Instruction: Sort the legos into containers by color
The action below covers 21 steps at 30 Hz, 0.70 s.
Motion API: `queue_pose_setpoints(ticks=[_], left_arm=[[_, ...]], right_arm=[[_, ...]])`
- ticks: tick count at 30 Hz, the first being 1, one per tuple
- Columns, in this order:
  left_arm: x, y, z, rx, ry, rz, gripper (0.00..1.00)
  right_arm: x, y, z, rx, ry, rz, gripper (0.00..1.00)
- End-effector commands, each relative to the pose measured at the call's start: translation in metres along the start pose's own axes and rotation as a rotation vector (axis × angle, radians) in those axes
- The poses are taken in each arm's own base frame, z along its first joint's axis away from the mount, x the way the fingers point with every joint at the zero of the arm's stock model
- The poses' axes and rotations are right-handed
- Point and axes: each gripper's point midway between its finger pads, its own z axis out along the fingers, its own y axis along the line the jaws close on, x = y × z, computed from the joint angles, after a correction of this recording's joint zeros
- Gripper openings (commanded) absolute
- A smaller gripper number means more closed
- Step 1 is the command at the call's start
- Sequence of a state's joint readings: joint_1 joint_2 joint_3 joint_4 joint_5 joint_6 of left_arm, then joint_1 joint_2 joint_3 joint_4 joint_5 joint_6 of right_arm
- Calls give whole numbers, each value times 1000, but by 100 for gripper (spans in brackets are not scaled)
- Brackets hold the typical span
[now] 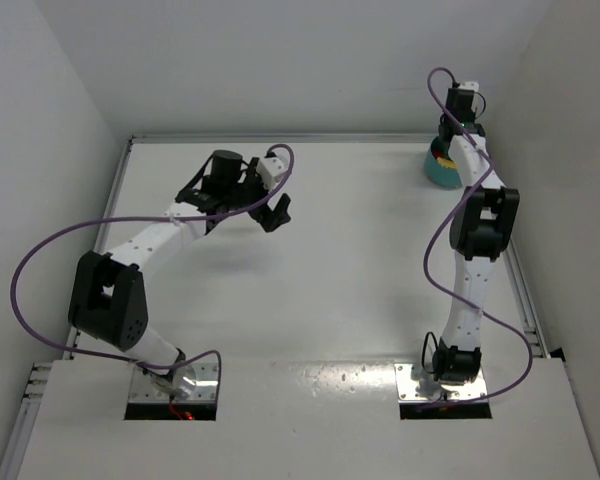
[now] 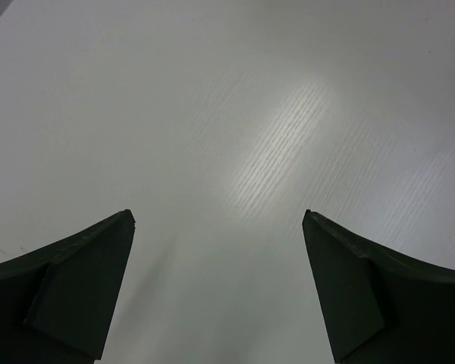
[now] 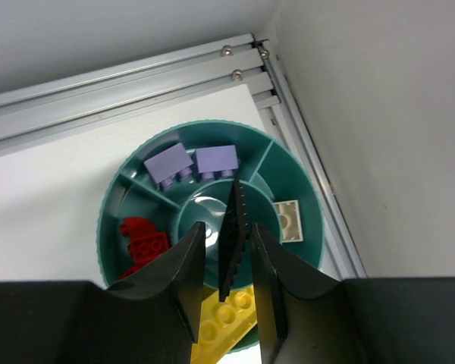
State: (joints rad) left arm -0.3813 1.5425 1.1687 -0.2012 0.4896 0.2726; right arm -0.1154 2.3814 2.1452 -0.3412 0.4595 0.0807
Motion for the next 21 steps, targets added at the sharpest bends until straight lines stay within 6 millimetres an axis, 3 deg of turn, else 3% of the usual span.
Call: queue_pose_setpoints(ticks=[1, 5, 10, 17, 18, 21], left_arm=[[-16, -4, 2, 27, -35, 3, 99], [-16, -4, 2, 27, -35, -6, 99], [-20, -4, 3, 22, -50, -19, 99], [-27, 2, -1, -20, -79, -27, 99], [-27, 3, -1, -31, -76, -28, 99], [-28, 4, -3, -43, -83, -46, 99]], right_arm=[[-36, -5, -24, -46, -95, 56, 31], [-38, -11, -39, -46, -102, 80, 39], [-34, -8, -66, -128, -116, 101, 58], [-48, -1, -106, -237, -199, 154, 65], [-57, 2, -117, -259, -222, 164, 66], [-53, 8, -128, -309, -206, 166, 66]])
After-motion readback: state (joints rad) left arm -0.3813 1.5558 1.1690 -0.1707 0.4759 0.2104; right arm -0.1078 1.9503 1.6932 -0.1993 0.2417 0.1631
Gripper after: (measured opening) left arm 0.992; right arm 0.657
